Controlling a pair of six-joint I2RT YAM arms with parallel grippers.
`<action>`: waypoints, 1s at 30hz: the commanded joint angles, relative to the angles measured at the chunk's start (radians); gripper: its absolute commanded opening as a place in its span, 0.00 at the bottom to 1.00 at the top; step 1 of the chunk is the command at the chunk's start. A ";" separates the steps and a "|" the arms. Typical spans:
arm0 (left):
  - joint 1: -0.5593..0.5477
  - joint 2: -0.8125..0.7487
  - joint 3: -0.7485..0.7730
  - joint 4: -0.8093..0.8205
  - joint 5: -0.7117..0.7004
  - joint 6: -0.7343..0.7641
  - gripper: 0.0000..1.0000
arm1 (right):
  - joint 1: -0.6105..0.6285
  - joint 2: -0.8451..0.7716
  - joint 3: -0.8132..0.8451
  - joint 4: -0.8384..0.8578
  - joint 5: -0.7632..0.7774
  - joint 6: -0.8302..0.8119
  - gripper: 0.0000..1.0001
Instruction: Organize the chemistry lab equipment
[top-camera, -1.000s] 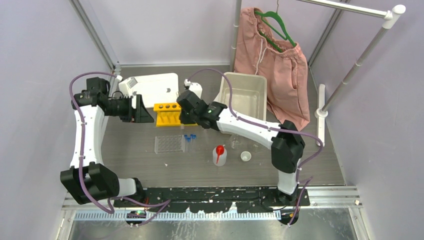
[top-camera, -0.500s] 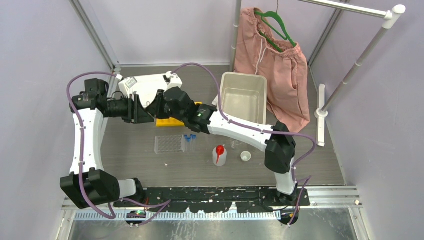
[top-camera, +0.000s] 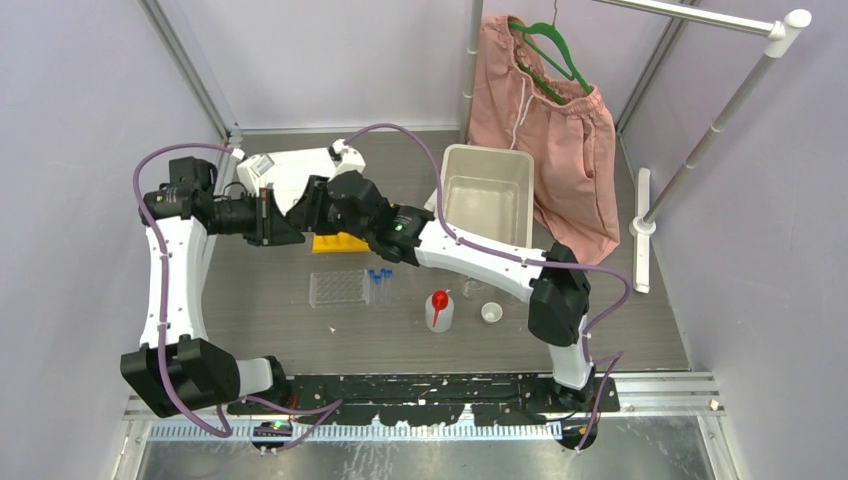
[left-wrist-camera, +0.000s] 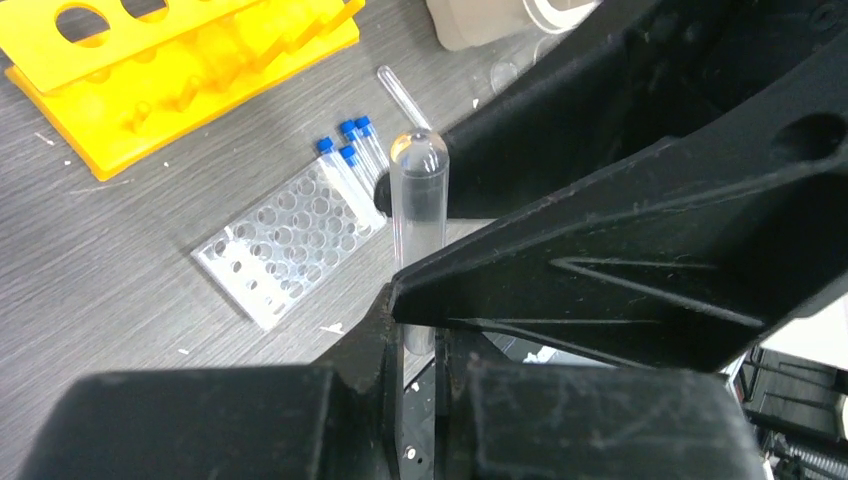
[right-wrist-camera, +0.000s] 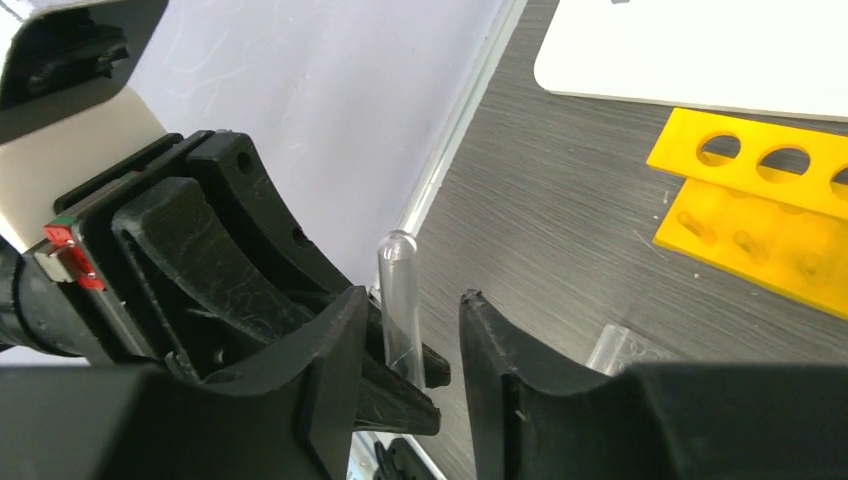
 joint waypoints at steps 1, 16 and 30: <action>-0.003 -0.023 -0.004 -0.006 0.029 0.047 0.00 | -0.025 0.013 0.112 -0.092 -0.049 0.003 0.48; -0.003 -0.070 -0.018 -0.055 0.072 0.187 0.01 | -0.099 0.122 0.370 -0.301 -0.370 -0.022 0.43; -0.004 -0.081 -0.031 -0.017 0.049 0.184 0.01 | -0.126 0.135 0.440 -0.405 -0.467 -0.072 0.20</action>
